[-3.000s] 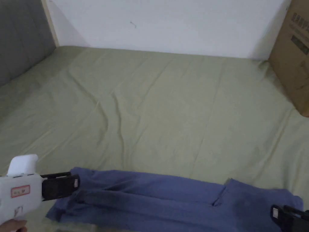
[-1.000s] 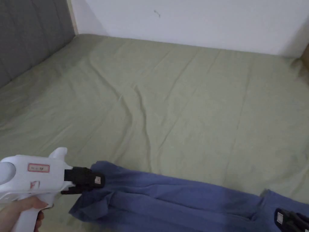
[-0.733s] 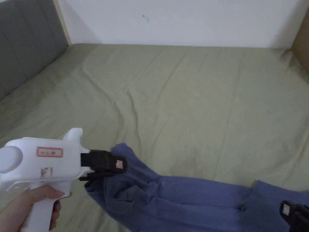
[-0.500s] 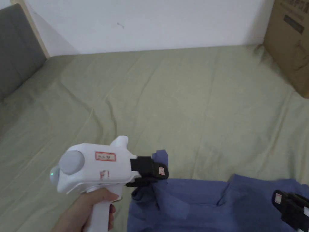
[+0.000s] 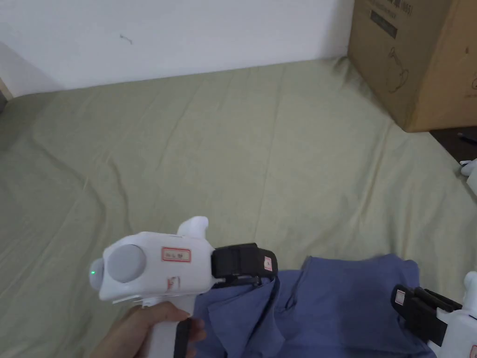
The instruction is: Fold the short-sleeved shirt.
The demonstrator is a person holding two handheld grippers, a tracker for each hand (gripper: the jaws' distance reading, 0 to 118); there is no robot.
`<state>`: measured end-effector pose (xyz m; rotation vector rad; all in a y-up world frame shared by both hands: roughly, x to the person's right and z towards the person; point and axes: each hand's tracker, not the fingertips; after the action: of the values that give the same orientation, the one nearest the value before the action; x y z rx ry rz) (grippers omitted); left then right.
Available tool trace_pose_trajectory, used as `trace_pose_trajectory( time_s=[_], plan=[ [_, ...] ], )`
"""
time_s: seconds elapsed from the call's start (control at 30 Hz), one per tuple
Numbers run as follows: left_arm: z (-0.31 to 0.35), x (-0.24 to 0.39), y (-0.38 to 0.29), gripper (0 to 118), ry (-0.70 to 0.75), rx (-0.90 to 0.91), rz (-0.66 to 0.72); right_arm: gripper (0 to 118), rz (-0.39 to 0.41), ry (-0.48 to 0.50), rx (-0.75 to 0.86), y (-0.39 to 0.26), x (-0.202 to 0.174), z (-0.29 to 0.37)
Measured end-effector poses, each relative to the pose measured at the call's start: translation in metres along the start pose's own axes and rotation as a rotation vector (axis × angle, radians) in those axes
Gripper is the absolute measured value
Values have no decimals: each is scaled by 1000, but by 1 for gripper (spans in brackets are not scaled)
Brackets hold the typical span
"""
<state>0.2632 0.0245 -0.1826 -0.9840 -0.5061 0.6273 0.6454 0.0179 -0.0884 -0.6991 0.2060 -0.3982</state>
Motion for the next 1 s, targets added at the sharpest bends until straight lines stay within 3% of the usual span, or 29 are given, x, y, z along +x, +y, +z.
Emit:
trace_pose_trajectory(
  time_s=[0.2,0.27,0.3,0.33,0.37,0.4,0.5,1.0],
  plan=[
    [54,-25,-15,117,46,30,108,0,28,35,-31,-6,-13,-9],
    [60,-43,-24,107,131,43,148,0,45,50,-38,-8,-15,-11],
    [60,-48,-27,91,168,41,132,0,53,55,-43,-8,-16,-11],
    [60,-48,-33,55,221,50,119,0,59,57,-47,-9,-17,-12],
    [55,-50,-38,26,271,42,100,0,66,61,-52,-10,-16,-13],
    [51,-51,-42,10,316,26,70,0,69,63,-58,-10,-16,-14],
    [43,-52,-52,8,339,-4,2,0,68,67,-67,-11,-15,-15],
    [8,-39,-46,8,367,-99,-36,0,20,42,-89,-16,5,-19]
  ],
)
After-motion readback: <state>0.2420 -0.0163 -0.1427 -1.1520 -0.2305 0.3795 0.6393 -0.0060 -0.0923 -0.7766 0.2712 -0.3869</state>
